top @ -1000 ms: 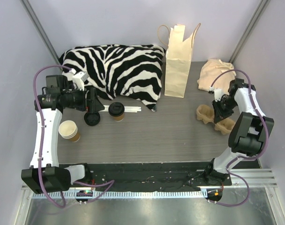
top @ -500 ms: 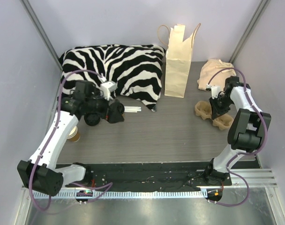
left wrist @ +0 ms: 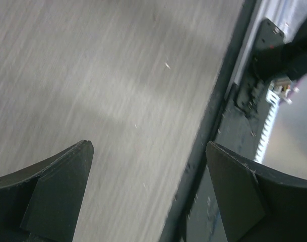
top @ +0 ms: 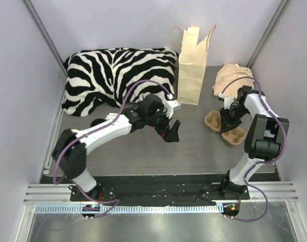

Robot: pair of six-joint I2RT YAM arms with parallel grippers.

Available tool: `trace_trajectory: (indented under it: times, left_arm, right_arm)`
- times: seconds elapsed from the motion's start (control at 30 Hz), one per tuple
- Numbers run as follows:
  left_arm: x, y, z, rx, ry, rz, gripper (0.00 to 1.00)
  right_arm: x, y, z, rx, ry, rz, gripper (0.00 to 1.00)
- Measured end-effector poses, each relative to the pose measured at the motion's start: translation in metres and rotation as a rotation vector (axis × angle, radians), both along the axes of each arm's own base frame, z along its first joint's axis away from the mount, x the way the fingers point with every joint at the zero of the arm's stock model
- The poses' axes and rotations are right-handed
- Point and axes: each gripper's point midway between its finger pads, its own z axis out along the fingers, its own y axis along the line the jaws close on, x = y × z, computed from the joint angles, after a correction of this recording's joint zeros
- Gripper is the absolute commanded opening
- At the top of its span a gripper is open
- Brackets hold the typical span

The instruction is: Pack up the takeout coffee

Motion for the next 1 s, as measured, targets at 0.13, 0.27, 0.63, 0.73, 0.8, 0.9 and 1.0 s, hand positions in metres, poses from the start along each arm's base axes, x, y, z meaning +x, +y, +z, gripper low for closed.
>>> trace_trajectory:
  times: [0.13,0.27,0.63,0.73,0.8,0.9,1.0]
  left_arm:
    - [0.017,-0.033,-0.018,-0.003,-0.027,0.026,1.00]
    - [0.028,-0.055,-0.024,-0.038,-0.040,0.096,1.00]
    - [0.032,-0.092,-0.032,-0.134,0.015,0.206,1.00]
    - [0.033,-0.091,-0.038,-0.129,0.040,0.232,1.00]
    - [0.033,-0.091,-0.039,-0.130,0.055,0.248,1.00]
    - [0.034,-0.093,-0.037,-0.141,0.068,0.267,1.00]
    - [0.035,-0.094,-0.037,-0.148,0.080,0.283,1.00]
  right_arm:
    - [-0.001,0.002,0.001,0.003,0.006,-0.012,0.08]
    - [-0.001,0.005,0.001,0.012,0.012,-0.030,0.01]
    - [0.001,0.011,0.008,-0.003,-0.001,-0.048,0.33]
    - [0.001,0.011,0.009,-0.020,-0.009,-0.055,0.33]
    - [0.000,0.011,0.007,-0.030,-0.007,-0.057,0.33]
    - [-0.002,0.011,0.003,-0.046,0.002,-0.061,0.31]
    - [-0.005,0.010,-0.001,-0.058,0.015,-0.065,0.24]
